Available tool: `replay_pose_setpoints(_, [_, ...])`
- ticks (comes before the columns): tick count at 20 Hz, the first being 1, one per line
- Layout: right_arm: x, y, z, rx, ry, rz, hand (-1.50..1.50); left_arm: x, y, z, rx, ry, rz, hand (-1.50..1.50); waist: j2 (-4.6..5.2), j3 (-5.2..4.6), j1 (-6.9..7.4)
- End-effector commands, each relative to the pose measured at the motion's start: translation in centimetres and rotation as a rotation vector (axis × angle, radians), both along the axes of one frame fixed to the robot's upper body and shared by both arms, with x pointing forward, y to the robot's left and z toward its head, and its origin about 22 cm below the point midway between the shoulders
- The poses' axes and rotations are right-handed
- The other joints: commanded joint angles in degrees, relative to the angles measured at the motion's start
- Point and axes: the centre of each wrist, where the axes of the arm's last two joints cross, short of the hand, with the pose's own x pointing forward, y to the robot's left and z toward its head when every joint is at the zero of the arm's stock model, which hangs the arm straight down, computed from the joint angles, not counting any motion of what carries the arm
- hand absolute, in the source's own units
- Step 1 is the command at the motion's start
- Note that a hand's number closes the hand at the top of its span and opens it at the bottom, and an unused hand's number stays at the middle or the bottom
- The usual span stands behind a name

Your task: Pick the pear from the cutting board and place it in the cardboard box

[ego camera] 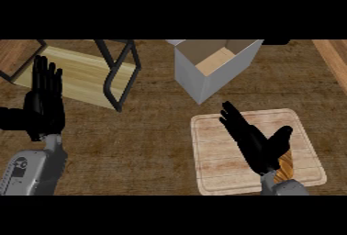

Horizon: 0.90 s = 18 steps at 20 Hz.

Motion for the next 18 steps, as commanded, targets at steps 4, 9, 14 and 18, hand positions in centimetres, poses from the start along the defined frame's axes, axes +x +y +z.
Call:
replay_pose_setpoints(4, [4.4, -2.6, 3.4, -0.148, 0.07, 0.312, -1.5, -1.5, 5.3, -1.9, 0.334, 0.228, -0.002, 0.0, 2.48, 0.96, 3.97])
replay_pose_setpoints(9, [5.2, -2.5, 9.4, -0.684, -0.225, 0.76, -1.5, -2.5, 5.4, -4.3, 0.446, 0.344, -0.07, 0.0, 2.17, 0.83, 6.57])
replay_pose_setpoints(14, [7.4, -12.3, 4.8, -0.282, -0.069, 0.735, -1.5, -2.9, 7.8, -5.1, 0.509, 0.413, -0.033, 0.0, 2.96, 1.04, 3.3])
replay_pose_setpoints(18, [10.0, -13.2, 4.5, -0.254, -0.103, 0.826, -1.5, -2.2, 7.4, -3.5, 0.52, 0.411, -0.062, 0.0, 2.69, 1.17, 4.42])
